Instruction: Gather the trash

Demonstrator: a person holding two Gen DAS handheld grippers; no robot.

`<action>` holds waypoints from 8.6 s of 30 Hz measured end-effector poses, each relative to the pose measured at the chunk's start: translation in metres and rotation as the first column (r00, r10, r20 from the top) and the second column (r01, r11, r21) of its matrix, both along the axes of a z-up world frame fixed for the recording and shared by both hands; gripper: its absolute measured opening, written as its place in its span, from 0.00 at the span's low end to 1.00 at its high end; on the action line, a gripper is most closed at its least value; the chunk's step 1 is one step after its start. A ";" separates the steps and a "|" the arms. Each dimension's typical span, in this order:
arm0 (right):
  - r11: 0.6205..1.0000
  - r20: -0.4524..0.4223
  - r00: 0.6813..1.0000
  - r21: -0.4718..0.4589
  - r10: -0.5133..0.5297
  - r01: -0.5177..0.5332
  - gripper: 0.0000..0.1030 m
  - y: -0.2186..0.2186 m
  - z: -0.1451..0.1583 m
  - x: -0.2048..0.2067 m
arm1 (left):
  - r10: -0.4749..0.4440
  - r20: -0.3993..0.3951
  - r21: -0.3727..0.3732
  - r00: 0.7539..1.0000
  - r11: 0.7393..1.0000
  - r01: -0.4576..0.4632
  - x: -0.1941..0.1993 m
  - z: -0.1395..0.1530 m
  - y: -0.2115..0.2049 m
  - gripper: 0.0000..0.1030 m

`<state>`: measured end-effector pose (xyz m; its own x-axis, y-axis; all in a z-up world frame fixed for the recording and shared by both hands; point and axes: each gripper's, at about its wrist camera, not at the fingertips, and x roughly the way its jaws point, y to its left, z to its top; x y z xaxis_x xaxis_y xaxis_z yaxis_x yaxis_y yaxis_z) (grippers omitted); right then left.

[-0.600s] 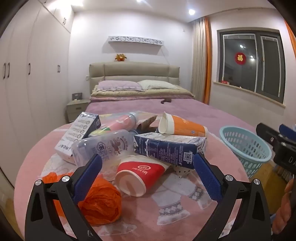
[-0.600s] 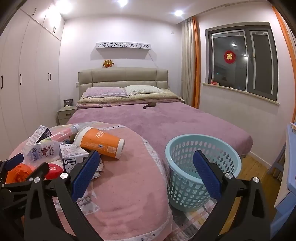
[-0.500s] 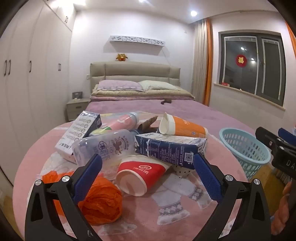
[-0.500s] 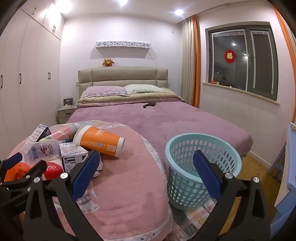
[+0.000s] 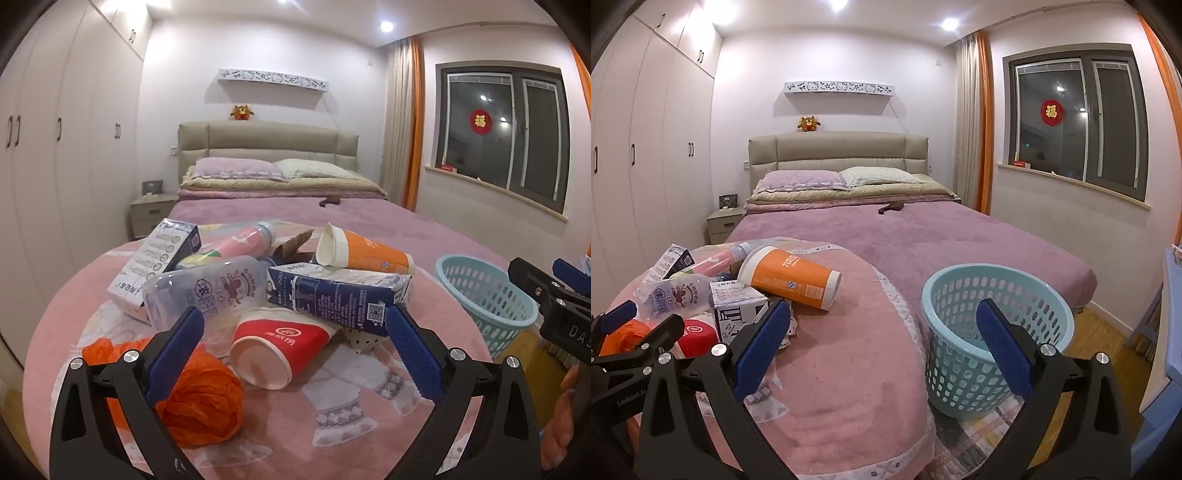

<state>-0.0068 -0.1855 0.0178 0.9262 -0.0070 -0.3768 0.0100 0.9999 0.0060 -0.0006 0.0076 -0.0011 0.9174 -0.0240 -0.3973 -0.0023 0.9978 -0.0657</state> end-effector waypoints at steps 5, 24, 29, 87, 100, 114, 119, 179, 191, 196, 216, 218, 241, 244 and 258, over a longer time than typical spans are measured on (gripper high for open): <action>1.000 -0.001 1.000 0.003 0.000 0.000 0.93 -0.005 0.000 -0.001 | 0.001 -0.002 -0.003 1.000 1.000 -0.001 0.000 0.000 0.000 0.93; 1.000 -0.016 1.000 0.017 0.014 -0.013 0.93 -0.004 0.002 -0.003 | 0.013 -0.001 -0.035 1.000 0.999 -0.013 -0.012 0.008 0.010 0.93; 1.000 -0.002 1.000 0.025 0.018 -0.018 0.92 -0.006 0.006 -0.004 | 0.048 0.005 -0.104 0.999 0.993 -0.047 -0.040 0.026 0.045 0.93; 0.846 -0.166 0.830 0.150 0.532 -0.512 0.55 0.077 0.021 0.044 | -0.023 -0.202 -0.271 0.979 0.962 -0.034 -0.026 0.046 0.076 0.51; 0.962 -0.048 0.971 0.159 0.234 -0.224 0.55 -0.047 0.055 0.039 | -0.257 -0.118 -0.140 0.959 0.961 0.241 0.031 0.083 -0.036 0.51; 0.945 -0.208 0.964 0.248 -0.165 0.215 0.55 -0.195 -0.011 0.078 | -0.505 -0.244 -0.103 0.828 0.863 0.495 0.131 0.044 -0.181 0.52; 0.925 -0.289 0.933 0.248 -0.213 0.288 0.55 -0.216 -0.040 0.088 | -0.542 -0.311 -0.108 0.781 0.836 0.538 0.157 0.021 -0.209 0.53; 0.946 -0.242 0.915 0.124 0.322 -0.300 0.72 0.037 0.013 0.151 | 0.096 -0.326 -0.081 0.940 0.988 -0.129 0.106 0.017 0.171 0.81; 0.914 -0.295 0.866 0.177 0.404 -0.366 0.72 0.050 -0.002 0.193 | 0.028 -0.367 -0.171 0.930 0.980 -0.097 0.118 -0.017 0.185 0.76; 0.902 -0.335 0.842 0.244 0.422 -0.355 0.72 0.046 -0.021 0.212 | -0.001 -0.325 -0.246 0.946 0.966 -0.083 0.116 -0.024 0.192 0.56; 0.778 -0.384 0.678 0.354 0.627 -0.519 0.73 0.061 -0.037 0.156 | 0.020 -0.247 -0.205 0.969 0.976 -0.073 0.104 -0.013 0.182 0.51; 0.786 -0.381 0.688 0.323 0.618 -0.526 0.73 0.063 -0.035 0.150 | 0.020 -0.247 -0.208 0.969 0.975 -0.073 0.104 -0.013 0.182 0.51; 0.788 -0.367 0.702 0.373 0.611 -0.491 0.61 0.066 -0.047 0.172 | 0.021 -0.239 -0.249 0.971 0.965 -0.082 0.107 -0.013 0.190 0.51; 0.795 -0.339 0.724 0.351 0.601 -0.495 0.61 0.060 -0.037 0.161 | 0.021 -0.230 -0.257 0.973 0.963 -0.082 0.104 -0.011 0.189 0.51; 0.812 -0.216 0.794 0.302 0.569 -0.500 0.61 0.029 0.015 0.122 | 0.006 -0.103 -0.280 0.995 0.959 -0.035 0.068 0.049 0.174 0.51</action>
